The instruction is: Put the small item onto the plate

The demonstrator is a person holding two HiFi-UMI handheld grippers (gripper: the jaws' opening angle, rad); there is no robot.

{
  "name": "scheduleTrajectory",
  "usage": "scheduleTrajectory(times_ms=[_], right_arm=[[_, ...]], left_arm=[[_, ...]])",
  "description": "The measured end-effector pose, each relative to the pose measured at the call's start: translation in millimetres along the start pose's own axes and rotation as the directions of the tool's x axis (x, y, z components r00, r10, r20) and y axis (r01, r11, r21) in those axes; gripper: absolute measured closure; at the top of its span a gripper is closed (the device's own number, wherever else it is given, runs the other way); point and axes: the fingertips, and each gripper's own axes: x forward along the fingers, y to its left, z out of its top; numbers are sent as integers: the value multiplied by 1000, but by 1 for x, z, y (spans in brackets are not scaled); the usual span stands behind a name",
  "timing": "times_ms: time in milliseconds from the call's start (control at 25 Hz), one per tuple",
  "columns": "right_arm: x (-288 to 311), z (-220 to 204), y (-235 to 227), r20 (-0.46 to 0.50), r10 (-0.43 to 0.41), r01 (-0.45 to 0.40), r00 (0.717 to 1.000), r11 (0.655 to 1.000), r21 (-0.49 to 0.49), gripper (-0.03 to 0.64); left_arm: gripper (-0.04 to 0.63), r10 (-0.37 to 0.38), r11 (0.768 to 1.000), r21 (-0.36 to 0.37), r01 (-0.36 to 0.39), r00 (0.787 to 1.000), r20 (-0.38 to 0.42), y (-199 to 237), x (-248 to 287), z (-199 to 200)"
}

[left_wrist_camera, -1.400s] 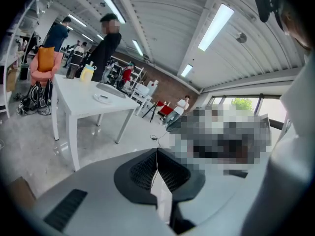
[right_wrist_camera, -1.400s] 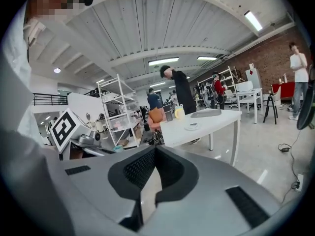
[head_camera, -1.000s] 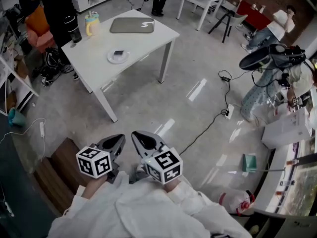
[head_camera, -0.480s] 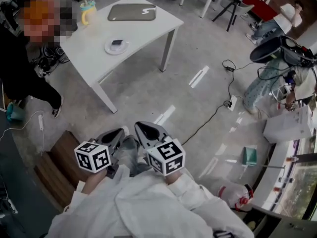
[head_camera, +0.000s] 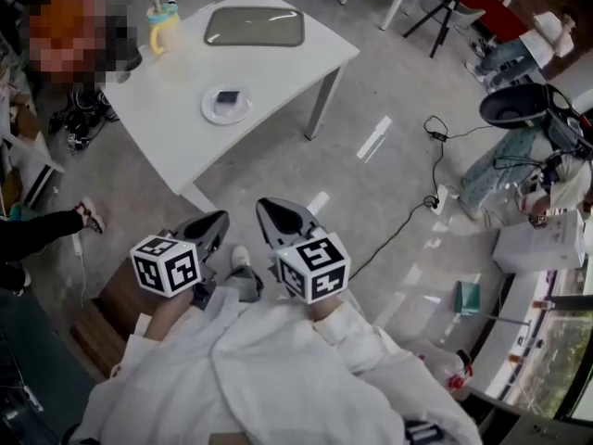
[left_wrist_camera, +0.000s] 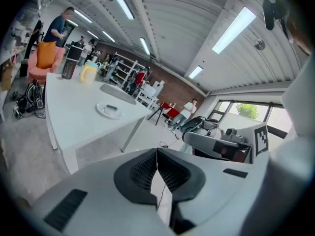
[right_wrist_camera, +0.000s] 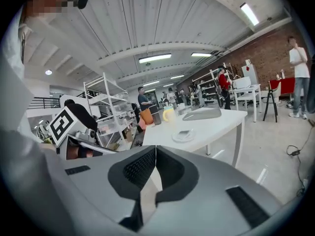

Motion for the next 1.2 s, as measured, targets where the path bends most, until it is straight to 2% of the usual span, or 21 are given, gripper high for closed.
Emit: scheduleTrajectory(times_ms=[160,320,400,560,720,960,1200], right_arm=[[48,35,-11,28,-18,19,999,1000,-6,601],[92,51,-25,46,-49,49,998,999,0,601],[104,52,-26,39,-66,66,997,998,13,601],[120,45,-29,-9,-85,85,996,996,16,601],[134,42,-37,-41,-103,104,994,994,32,601],[161,45,-44,-77,-77,79,994,997,23,601],[189,48,-72,-96,-56,60,994,998,36,601]], left_arm=[[584,-4,1000,23,4,1000,6,37,11,49],[584,-13,999,38,14,1000,-11,75,26,77],[584,-23,999,30,24,999,-23,87,30,83],[584,-61,997,-45,59,998,-25,103,34,88],[584,-67,995,-71,63,996,-51,117,41,85],[584,-18,1000,-27,15,995,-97,132,62,93],[584,-34,995,-96,30,998,-47,152,85,117]])
